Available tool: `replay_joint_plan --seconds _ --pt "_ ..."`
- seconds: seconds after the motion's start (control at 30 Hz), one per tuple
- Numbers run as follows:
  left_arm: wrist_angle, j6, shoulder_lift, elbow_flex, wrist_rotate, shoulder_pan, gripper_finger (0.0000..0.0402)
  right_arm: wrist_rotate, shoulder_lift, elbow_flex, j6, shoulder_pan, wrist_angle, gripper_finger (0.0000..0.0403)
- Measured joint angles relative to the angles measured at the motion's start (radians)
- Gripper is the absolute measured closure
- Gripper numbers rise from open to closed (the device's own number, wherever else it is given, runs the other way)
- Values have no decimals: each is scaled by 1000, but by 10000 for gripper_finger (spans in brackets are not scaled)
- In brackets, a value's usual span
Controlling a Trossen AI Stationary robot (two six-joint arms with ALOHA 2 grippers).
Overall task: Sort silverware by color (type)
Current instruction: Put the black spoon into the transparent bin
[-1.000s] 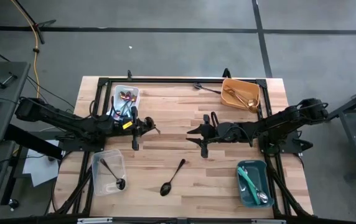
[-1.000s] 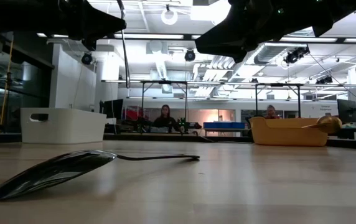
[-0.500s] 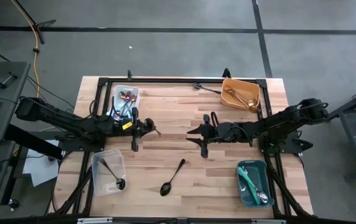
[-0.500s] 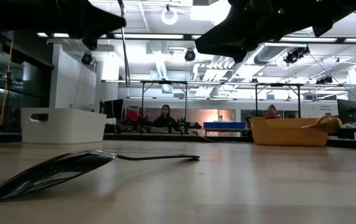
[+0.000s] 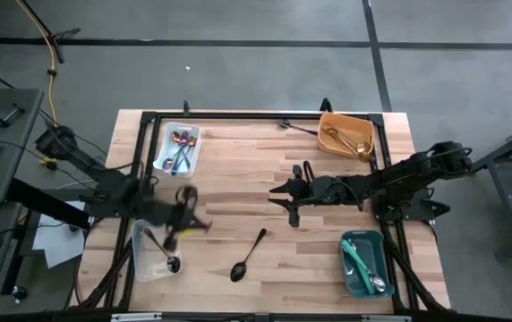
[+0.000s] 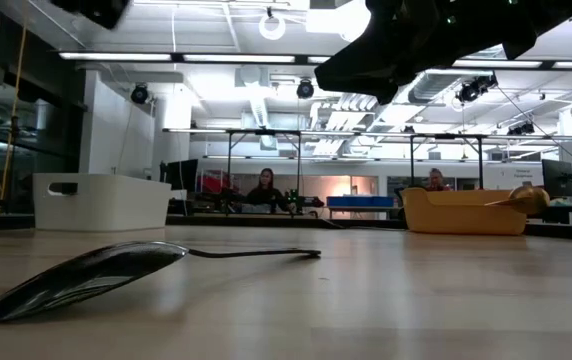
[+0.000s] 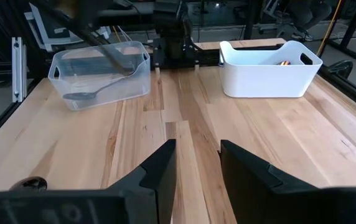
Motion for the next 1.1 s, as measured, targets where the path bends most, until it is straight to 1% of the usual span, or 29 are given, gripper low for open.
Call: replay_joint_plan --seconds 0.17,0.27,0.4,0.57,0.7,0.87,0.93,1.1 --pt "-229 -73 133 154 2 -217 397 0 0 0 4 0 0 284" --pt "-349 -127 223 222 0 -315 397 0 0 0 26 0 -1 284" --pt "-519 -242 335 279 -6 -396 397 0 0 0 38 0 0 284" --pt "-660 -288 421 285 26 -450 397 0 0 0 57 0 0 284" --pt "-689 -290 448 279 56 -477 397 0 0 0 61 0 0 284" --pt "-701 -321 448 276 55 -498 397 0 0 0 61 0 0 284" --pt "-694 -340 447 253 61 -503 397 0 0 0 61 0 0 284" --pt "-605 -340 447 159 162 -503 397 0 0 0 60 0 0 284"
